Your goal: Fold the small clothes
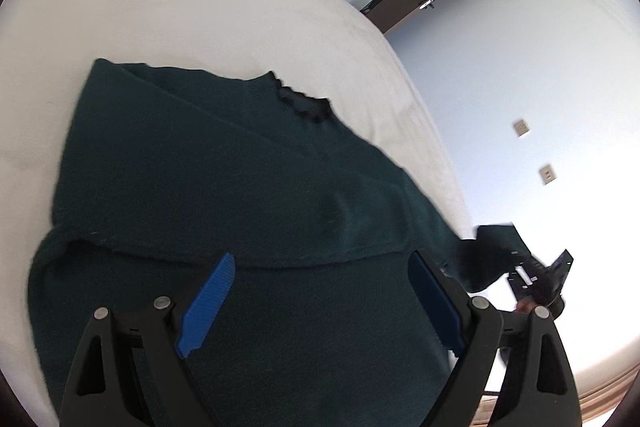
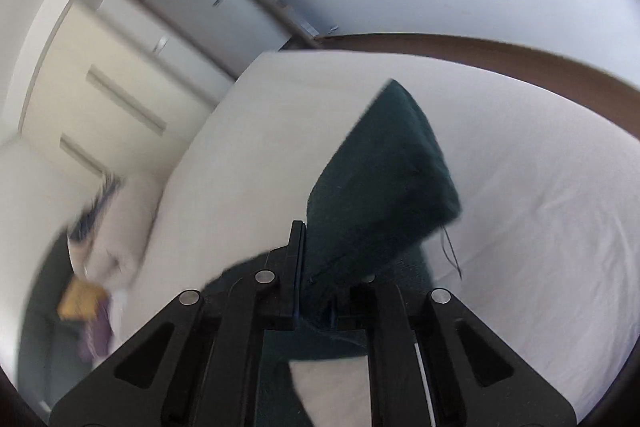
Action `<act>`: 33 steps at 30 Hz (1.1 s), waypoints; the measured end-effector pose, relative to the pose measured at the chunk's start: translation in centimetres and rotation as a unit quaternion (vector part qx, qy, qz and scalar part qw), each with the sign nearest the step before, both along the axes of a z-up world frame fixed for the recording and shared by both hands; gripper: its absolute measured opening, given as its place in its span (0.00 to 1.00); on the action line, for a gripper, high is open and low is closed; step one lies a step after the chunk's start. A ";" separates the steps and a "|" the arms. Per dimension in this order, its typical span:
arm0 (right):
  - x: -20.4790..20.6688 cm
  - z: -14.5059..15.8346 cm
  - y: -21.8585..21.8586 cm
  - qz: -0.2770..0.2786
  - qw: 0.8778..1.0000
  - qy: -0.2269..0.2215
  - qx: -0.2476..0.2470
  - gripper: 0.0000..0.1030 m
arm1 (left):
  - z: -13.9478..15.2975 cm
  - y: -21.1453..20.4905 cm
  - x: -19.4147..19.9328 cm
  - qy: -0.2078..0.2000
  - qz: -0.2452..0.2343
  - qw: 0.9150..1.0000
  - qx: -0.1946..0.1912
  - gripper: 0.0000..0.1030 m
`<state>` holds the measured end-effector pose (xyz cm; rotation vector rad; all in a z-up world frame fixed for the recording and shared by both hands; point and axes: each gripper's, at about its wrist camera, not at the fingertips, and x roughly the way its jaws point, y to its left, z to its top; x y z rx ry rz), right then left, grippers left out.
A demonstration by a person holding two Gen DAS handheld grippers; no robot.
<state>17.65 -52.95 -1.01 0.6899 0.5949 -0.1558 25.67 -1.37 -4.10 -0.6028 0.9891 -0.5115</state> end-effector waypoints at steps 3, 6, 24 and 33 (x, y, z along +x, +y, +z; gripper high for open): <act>3.8 0.5 11.5 0.117 0.987 0.020 -0.104 0.08 | -0.2 -0.5 0.7 0.015 -0.004 0.999 -0.040 0.88; 5.1 -1.3 20.5 0.182 0.970 0.036 -0.160 0.08 | -0.9 -1.7 1.1 0.039 -0.021 0.997 -0.064 0.88; -4.4 -6.2 23.8 0.236 0.943 0.073 -0.221 0.10 | -5.4 -10.3 4.9 0.164 -0.103 0.966 -0.170 0.57; -5.6 -6.5 21.1 0.239 0.954 0.085 -0.158 0.17 | -7.1 -11.4 5.8 0.176 -0.110 0.968 -0.143 0.08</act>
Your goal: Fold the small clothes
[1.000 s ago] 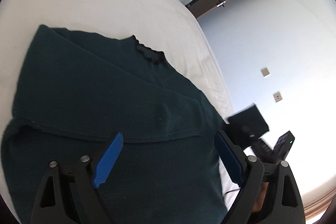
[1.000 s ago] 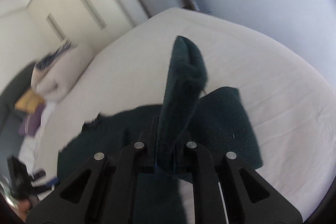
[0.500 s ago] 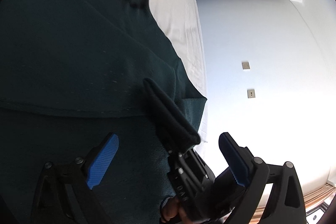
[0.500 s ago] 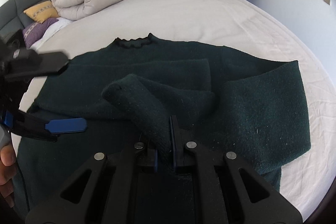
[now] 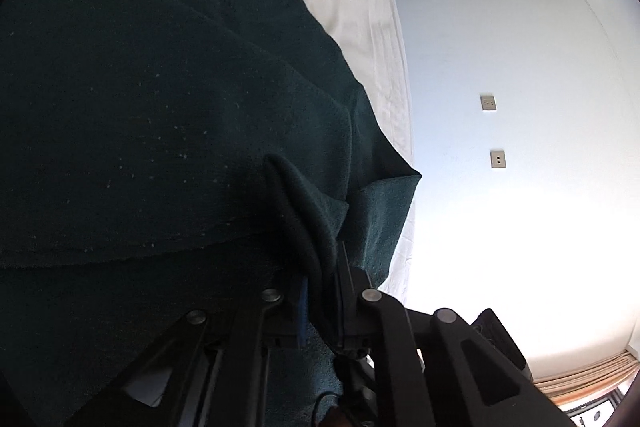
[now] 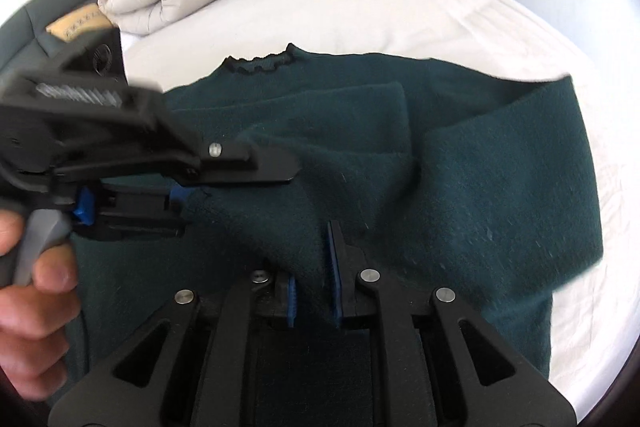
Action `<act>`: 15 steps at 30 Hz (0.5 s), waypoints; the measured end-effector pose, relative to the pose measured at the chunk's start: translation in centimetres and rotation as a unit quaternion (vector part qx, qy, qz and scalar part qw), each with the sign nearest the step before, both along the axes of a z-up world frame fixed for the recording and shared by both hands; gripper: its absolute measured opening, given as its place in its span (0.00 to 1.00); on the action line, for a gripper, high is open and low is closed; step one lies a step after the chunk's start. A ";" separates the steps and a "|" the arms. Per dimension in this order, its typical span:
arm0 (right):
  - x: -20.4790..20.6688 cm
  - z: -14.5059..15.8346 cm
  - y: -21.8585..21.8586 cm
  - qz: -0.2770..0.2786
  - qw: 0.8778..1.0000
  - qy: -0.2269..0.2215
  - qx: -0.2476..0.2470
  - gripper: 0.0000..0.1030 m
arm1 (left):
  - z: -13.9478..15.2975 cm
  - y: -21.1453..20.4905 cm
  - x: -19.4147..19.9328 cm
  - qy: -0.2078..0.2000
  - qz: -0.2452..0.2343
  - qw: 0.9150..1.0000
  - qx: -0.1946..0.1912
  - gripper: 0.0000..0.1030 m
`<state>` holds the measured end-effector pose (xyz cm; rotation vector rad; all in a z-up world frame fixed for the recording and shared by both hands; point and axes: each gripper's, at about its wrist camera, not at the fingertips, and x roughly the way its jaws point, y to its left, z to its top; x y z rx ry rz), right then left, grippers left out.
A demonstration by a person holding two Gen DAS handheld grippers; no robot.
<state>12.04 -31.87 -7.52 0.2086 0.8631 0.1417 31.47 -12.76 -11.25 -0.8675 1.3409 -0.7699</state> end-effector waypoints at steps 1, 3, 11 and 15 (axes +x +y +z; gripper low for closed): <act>-0.6 0.0 -0.9 -0.005 1.000 0.001 0.022 0.20 | 0.3 0.0 0.0 -0.007 0.000 1.000 0.005 0.07; -1.8 0.0 -2.6 -0.023 0.997 -0.001 0.070 0.44 | 0.8 0.0 -0.2 -0.017 0.000 1.000 0.004 0.07; -5.2 -0.9 -9.5 -0.107 0.959 -0.013 0.263 0.60 | 5.4 2.1 0.1 -0.081 0.016 0.996 0.027 0.06; -7.1 -3.1 -13.1 -0.151 0.908 -0.008 0.390 0.67 | 7.6 4.6 0.7 -0.108 0.034 0.993 0.037 0.06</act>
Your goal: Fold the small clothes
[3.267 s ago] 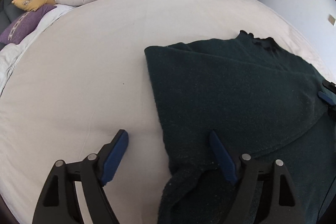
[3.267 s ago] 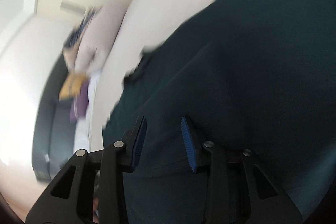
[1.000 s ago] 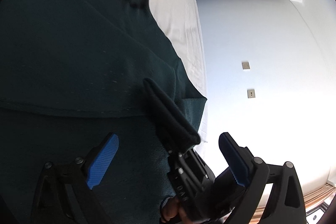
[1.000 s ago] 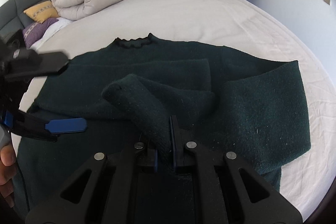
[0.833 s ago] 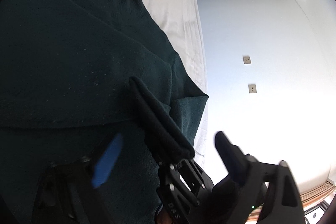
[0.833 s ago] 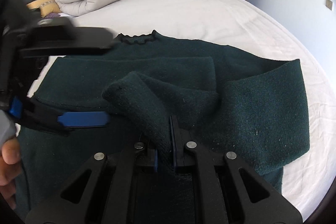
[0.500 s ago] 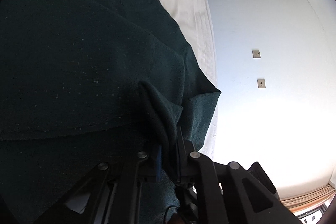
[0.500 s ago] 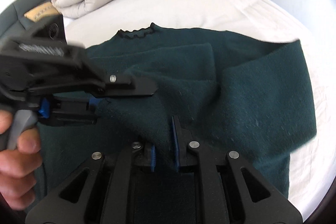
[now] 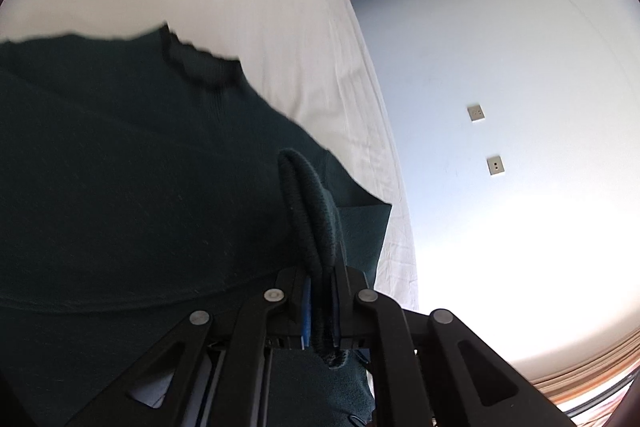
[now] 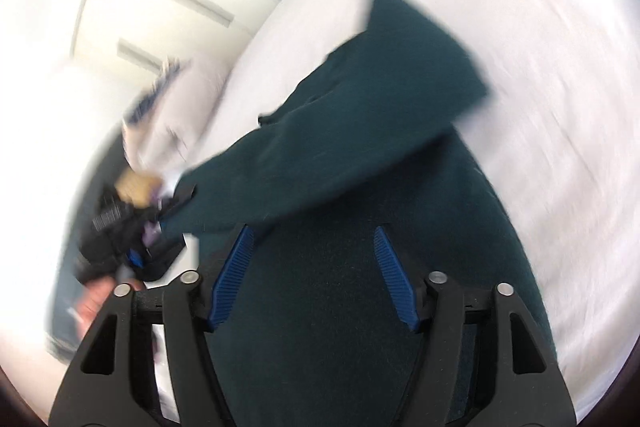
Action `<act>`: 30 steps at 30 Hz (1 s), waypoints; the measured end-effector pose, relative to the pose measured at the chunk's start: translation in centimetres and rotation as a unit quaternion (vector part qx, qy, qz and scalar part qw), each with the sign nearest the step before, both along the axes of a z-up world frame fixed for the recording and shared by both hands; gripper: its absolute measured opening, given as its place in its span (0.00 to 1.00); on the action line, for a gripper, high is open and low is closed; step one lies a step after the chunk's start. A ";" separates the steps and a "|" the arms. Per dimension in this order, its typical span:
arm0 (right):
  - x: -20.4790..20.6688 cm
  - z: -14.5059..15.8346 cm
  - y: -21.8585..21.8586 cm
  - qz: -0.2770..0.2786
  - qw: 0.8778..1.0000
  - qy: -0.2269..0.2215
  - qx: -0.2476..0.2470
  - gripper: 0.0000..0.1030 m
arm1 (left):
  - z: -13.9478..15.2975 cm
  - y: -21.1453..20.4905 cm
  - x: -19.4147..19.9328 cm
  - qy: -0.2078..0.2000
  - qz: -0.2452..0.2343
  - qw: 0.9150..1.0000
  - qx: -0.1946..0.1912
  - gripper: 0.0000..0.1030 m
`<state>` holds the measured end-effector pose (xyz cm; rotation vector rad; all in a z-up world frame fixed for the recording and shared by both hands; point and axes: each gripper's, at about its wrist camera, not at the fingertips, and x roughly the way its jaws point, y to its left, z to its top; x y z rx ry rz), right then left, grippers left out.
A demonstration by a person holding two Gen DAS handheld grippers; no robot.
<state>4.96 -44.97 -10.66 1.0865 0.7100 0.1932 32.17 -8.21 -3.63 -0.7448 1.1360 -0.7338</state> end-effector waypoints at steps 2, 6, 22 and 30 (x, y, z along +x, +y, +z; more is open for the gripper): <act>-0.3 -1.6 -1.3 -0.025 0.997 -0.006 0.075 0.68 | 0.8 1.3 0.3 -0.011 0.012 1.000 0.003 0.06; -0.1 -2.5 -2.1 -0.043 0.992 -0.022 0.119 0.68 | 1.5 3.7 0.7 -0.020 0.030 0.999 0.012 0.06; -1.3 -4.0 -5.5 -0.086 0.981 -0.025 0.175 0.68 | -5.4 9.4 1.0 0.027 0.075 0.994 0.072 0.06; -1.8 -3.7 -6.3 -0.096 0.978 -0.031 0.185 0.68 | -5.2 10.3 1.2 0.022 0.078 0.994 0.069 0.06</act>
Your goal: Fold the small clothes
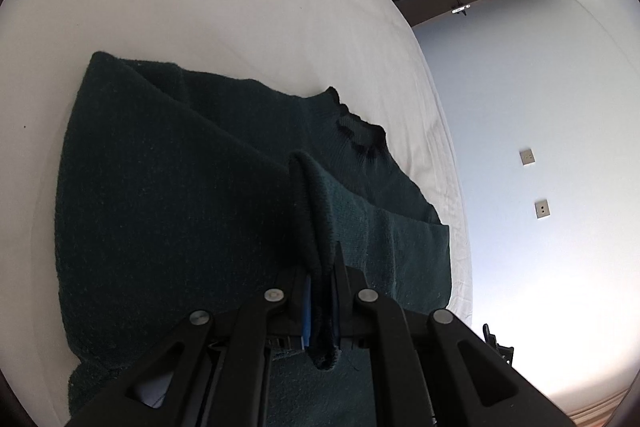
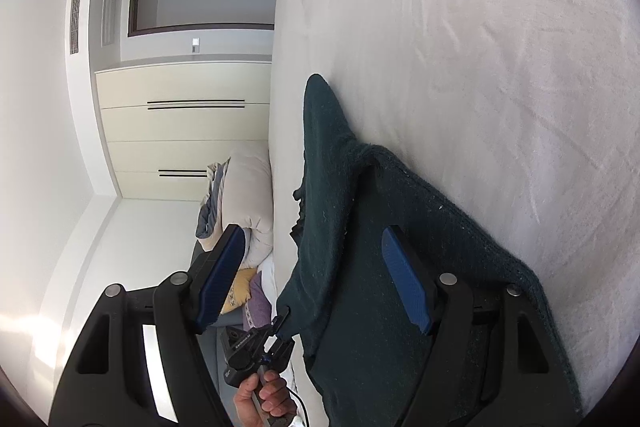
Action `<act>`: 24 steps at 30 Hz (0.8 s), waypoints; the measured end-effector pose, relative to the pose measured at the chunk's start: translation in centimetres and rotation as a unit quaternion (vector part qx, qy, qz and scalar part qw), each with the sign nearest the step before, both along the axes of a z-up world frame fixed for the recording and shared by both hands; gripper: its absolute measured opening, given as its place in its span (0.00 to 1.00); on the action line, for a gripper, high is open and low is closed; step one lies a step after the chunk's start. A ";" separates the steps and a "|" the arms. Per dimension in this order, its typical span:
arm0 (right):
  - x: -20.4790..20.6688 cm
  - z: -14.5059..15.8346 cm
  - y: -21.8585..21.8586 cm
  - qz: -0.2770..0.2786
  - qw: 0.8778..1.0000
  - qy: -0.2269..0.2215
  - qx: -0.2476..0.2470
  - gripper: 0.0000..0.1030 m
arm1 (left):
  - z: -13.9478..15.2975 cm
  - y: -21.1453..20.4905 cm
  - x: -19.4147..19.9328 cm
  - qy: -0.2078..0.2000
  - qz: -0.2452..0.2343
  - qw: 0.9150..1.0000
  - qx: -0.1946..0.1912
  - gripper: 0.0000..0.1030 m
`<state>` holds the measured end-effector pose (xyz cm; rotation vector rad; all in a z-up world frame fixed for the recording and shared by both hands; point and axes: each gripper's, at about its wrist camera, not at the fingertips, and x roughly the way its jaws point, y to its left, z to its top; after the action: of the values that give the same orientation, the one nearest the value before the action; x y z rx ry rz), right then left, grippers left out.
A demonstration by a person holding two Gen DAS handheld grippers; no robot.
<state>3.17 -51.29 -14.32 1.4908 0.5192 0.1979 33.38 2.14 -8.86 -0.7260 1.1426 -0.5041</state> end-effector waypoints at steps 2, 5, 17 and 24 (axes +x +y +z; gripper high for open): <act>0.0 0.0 0.1 0.002 1.000 0.002 -0.004 0.68 | -0.5 -0.3 0.1 0.008 -0.004 1.000 0.005 0.06; 0.3 0.3 0.2 0.009 1.000 0.009 -0.017 0.68 | -1.9 -0.3 0.1 0.024 0.002 1.000 0.001 0.06; 3.0 4.5 0.2 0.016 0.999 -0.014 -0.047 0.68 | -3.5 0.6 0.1 0.030 0.007 0.999 -0.011 0.07; 9.7 7.3 0.0 0.081 0.992 -0.012 -0.094 0.68 | -3.5 0.8 0.3 0.016 0.007 1.000 -0.003 0.10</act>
<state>12.84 -51.32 -7.04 1.2628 0.6232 0.2853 33.68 2.95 -12.32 -0.7492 1.1663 -0.4852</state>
